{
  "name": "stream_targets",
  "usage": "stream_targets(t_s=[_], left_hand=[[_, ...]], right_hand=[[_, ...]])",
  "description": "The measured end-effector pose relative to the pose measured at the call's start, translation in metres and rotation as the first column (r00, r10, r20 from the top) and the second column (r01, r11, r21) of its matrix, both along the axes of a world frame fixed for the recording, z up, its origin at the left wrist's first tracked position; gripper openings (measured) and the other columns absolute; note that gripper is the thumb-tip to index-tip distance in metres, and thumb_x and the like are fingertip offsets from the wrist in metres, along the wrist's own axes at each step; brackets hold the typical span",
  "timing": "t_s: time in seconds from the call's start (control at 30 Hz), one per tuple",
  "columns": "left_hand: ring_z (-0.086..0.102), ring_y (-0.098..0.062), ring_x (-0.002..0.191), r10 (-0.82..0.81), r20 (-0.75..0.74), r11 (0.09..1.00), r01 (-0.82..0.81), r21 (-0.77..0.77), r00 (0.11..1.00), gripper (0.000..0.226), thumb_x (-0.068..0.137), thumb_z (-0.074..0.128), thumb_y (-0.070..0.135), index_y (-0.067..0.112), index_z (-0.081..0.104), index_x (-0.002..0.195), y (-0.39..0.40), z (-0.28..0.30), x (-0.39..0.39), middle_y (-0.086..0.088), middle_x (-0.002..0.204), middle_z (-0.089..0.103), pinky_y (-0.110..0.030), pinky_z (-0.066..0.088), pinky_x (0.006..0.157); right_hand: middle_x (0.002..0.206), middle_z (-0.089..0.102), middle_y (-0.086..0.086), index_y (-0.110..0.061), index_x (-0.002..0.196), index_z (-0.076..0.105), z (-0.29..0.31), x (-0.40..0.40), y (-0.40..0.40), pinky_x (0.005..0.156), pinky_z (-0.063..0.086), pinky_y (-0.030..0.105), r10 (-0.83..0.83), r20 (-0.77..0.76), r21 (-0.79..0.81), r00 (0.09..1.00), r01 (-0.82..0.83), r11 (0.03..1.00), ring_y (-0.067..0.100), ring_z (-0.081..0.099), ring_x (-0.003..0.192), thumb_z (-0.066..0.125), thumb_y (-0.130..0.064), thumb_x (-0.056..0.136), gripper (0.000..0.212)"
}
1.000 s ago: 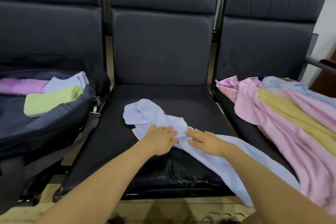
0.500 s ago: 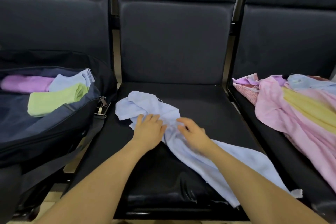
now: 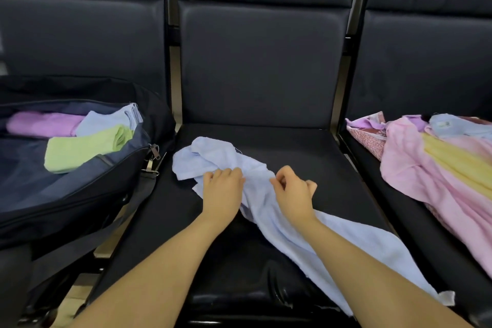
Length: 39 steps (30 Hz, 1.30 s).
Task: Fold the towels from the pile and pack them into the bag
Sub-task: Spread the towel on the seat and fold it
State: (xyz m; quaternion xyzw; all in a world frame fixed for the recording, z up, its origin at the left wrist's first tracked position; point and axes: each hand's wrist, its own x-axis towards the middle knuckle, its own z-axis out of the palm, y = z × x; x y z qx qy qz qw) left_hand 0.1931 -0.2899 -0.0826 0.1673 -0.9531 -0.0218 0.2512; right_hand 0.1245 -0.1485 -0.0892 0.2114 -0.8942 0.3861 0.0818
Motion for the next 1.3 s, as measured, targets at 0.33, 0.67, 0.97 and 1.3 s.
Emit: stream_targets(t_s=[0.33, 0.67, 0.97, 1.3], left_hand=[[0.049, -0.024, 0.049, -0.048, 0.027, 0.937, 0.054, -0.344, 0.999, 0.024, 0.056, 0.083, 0.004, 0.014, 0.062, 0.057, -0.055, 0.025, 0.056, 0.001, 0.047, 0.047, -0.034, 0.026, 0.064], [0.052, -0.025, 0.053, -0.019, 0.096, 0.877, 0.062, -0.477, 0.995, 0.011, 0.063, 0.060, 0.012, 0.018, 0.063, 0.054, -0.091, 0.005, 0.104, 0.000, 0.052, 0.050, -0.034, 0.023, 0.067], [0.049, -0.025, 0.048, 0.131, 0.185, 0.931, -0.057, -0.360, 0.974, 0.026, 0.057, 0.075, 0.025, 0.012, 0.054, 0.050, -0.063, -0.002, 0.095, -0.005, 0.049, 0.049, -0.035, 0.026, 0.063], [0.042, -0.018, 0.031, 0.082, 0.053, 0.954, -0.063, -0.293, 0.995, 0.048, 0.025, 0.085, 0.003, 0.010, 0.064, 0.069, -0.038, 0.024, 0.076, 0.002, 0.034, 0.040, -0.023, 0.030, 0.046]], right_hand=[[0.090, 0.066, -0.006, -0.016, 0.081, 0.057, 0.023, 0.044, -0.024, 0.084, 0.017, 0.018, 0.377, -0.444, 0.135, 0.813, -0.356, 0.925, 0.002, 0.054, 0.085, 0.057, -0.015, 0.090, 0.009], [0.078, 0.057, -0.013, -0.036, 0.082, 0.056, 0.013, 0.057, -0.040, 0.089, 0.021, 0.028, 0.621, 0.019, 0.303, 0.784, -0.596, 0.744, 0.004, 0.049, 0.076, 0.034, -0.035, 0.099, 0.027], [0.123, 0.051, 0.001, -0.018, 0.116, 0.058, -0.003, 0.022, -0.041, 0.097, 0.026, 0.035, 0.010, 0.092, 0.511, 0.996, -0.055, 0.858, 0.025, 0.044, 0.116, 0.032, -0.051, 0.100, 0.045], [0.056, 0.041, -0.010, -0.017, 0.084, 0.044, 0.020, 0.027, -0.034, 0.074, 0.020, 0.022, 0.005, 0.009, -0.142, 1.000, -0.003, 0.990, 0.019, 0.044, 0.070, 0.044, -0.016, 0.099, 0.015]])
